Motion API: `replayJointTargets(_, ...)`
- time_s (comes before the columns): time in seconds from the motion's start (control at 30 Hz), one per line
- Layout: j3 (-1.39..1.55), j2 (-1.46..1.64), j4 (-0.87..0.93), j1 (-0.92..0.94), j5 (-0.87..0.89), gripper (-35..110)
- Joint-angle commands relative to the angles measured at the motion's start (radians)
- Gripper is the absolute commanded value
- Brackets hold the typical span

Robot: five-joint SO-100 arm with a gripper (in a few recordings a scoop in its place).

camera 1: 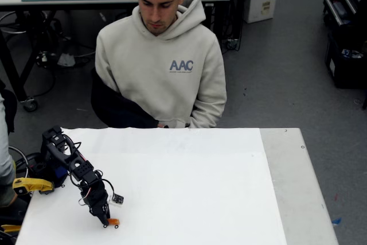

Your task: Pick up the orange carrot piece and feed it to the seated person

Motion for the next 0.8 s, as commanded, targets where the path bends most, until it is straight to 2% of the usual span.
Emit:
replayJointTargets(0.0, -0.077, 0.054, 0.003, 0.002, -0.008, -3)
replayJointTargets(0.3, -0.324, 0.054, 0.015, -0.118, -0.008, -3)
replayJointTargets(0.77, -0.583, 0.054, 0.015, -0.439, -0.008, -3)
